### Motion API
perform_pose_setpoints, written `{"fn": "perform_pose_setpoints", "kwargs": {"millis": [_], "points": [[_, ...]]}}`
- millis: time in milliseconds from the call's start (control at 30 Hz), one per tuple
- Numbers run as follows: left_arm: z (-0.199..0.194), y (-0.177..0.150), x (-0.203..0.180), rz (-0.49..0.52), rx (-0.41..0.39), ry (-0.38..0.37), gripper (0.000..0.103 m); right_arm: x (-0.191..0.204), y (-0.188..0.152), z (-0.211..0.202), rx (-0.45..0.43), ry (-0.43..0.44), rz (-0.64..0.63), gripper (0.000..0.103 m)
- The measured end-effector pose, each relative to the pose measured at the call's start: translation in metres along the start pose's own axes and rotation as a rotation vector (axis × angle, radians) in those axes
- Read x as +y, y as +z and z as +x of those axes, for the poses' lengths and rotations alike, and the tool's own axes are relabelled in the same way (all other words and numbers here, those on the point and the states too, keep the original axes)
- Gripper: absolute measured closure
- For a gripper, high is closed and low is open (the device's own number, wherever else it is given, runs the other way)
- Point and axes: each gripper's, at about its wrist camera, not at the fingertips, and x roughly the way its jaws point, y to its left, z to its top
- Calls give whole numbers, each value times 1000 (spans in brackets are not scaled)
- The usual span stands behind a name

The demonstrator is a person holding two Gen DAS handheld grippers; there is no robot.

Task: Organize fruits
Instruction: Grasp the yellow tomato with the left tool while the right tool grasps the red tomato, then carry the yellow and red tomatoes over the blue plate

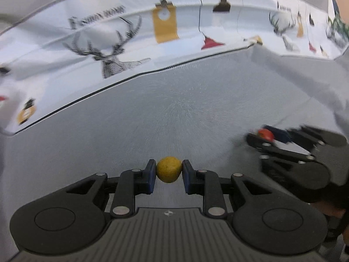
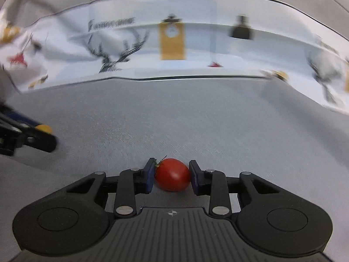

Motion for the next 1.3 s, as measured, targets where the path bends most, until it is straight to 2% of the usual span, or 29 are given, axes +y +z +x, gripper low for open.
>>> {"fn": "perform_pose_setpoints", "kwargs": {"millis": [100, 233, 367, 567, 700, 867, 1067, 1300], "points": [[-50, -21, -4, -39, -11, -2, 75, 1, -8, -67, -13, 26, 74, 69], [-125, -63, -9, -80, -27, 2, 75, 21, -22, -157, -45, 91, 82, 69], [-191, -110, -7, -137, -23, 12, 75, 50, -38, -234, -47, 217, 72, 69], [-276, -184, 0, -183, -36, 120, 75, 103, -57, -314, -44, 380, 0, 69], [-319, -227, 4, -221, -68, 161, 75, 133, -70, -351, -50, 440, -77, 69], [-355, -267, 1, -253, -126, 176, 75, 151, -79, -384, -94, 419, -131, 69], [-382, -284, 3, -288, -193, 146, 75, 161, -89, -417, -148, 381, -183, 69], [-391, -287, 1, -284, -229, 127, 75, 164, -96, -430, -172, 358, -201, 69]]}}
